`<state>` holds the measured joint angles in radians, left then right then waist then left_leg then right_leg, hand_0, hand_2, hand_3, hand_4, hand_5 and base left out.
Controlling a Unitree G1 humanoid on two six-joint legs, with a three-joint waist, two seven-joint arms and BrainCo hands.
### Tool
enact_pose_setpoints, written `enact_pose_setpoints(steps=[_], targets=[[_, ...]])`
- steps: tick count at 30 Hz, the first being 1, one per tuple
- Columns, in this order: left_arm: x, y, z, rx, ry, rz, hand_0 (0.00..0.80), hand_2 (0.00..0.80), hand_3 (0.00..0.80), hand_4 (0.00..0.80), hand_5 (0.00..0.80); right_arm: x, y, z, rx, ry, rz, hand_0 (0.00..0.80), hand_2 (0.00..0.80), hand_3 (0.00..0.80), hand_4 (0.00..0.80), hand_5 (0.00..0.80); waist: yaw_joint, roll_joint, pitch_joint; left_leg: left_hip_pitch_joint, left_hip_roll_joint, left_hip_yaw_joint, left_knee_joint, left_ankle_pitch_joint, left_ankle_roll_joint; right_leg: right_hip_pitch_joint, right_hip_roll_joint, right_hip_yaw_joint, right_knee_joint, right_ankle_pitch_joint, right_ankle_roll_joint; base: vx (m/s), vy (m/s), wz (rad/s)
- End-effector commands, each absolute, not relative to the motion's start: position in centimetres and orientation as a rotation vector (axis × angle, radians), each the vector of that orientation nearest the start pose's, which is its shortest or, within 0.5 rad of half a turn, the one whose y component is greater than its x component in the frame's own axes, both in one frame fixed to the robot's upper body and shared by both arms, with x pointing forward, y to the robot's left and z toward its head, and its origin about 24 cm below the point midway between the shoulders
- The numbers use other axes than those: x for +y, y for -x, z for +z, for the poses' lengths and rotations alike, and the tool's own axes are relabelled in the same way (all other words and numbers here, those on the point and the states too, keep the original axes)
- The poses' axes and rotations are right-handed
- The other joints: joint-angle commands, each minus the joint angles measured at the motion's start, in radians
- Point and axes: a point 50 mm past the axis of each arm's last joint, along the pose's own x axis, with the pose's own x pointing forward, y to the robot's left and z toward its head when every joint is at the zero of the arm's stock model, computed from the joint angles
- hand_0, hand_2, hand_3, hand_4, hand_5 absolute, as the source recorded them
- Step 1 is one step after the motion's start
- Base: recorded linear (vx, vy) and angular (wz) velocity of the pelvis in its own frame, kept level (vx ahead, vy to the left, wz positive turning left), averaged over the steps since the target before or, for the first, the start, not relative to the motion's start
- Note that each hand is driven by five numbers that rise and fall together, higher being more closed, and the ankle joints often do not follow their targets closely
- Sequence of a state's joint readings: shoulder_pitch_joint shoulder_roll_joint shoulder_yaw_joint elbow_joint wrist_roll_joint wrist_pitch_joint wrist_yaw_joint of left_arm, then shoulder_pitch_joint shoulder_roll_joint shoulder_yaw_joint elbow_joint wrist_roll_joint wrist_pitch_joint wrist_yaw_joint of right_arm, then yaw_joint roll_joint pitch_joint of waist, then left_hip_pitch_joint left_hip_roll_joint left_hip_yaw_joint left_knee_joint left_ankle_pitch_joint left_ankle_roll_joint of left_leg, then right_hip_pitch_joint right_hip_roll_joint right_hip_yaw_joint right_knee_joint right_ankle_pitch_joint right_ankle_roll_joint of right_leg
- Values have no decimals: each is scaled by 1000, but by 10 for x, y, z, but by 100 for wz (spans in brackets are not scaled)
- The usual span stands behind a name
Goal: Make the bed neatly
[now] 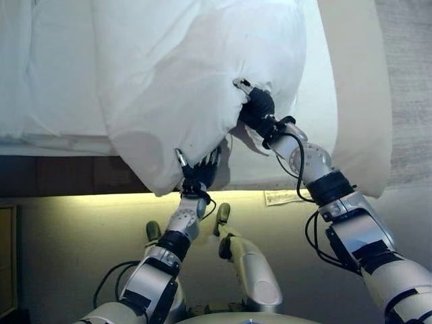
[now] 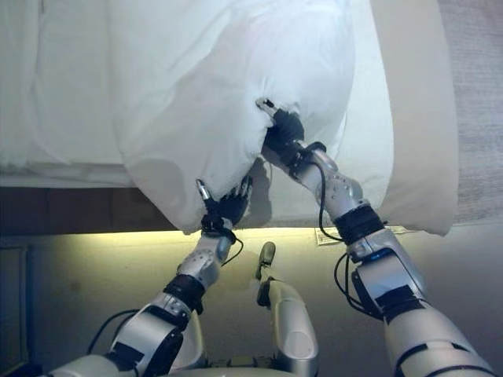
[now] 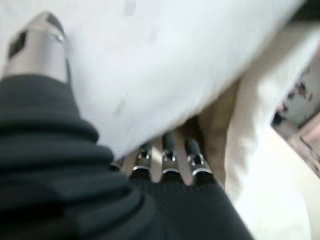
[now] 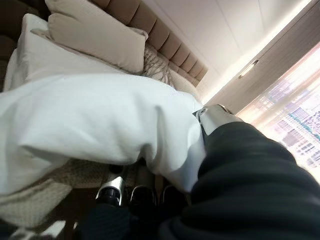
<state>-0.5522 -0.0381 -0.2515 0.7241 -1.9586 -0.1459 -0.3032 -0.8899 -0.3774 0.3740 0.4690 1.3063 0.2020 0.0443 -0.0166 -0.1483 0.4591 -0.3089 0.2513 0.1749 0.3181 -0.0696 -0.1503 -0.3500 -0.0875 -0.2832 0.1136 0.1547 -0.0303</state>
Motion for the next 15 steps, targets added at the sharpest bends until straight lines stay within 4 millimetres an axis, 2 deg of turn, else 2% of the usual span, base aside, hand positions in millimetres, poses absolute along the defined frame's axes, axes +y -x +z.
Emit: enact_pose_setpoints(steps=[1,12,15], targets=[[38,-336,74,-34,1871,-320,0,0,0,0,0,-67,-352,230,-133,-657,791,800,800,800,800,800,-16,-14,-66,-23,53,-10,-36,38,-22,33,-60,24,102,-186,123,16,-47,5],[50,-335,92,-303,1907,-269,0,0,0,0,0,-79,-353,207,-84,-683,743,800,800,800,800,800,-3,-48,-78,5,68,-15,-56,33,-29,83,-47,2,79,-195,123,23,-34,6],[57,-335,91,-348,1909,-230,0,0,0,0,0,-85,-354,192,-46,-676,714,800,800,800,800,800,1,-52,-85,26,67,-15,-74,34,-30,107,-46,-5,70,-199,123,27,1,9]])
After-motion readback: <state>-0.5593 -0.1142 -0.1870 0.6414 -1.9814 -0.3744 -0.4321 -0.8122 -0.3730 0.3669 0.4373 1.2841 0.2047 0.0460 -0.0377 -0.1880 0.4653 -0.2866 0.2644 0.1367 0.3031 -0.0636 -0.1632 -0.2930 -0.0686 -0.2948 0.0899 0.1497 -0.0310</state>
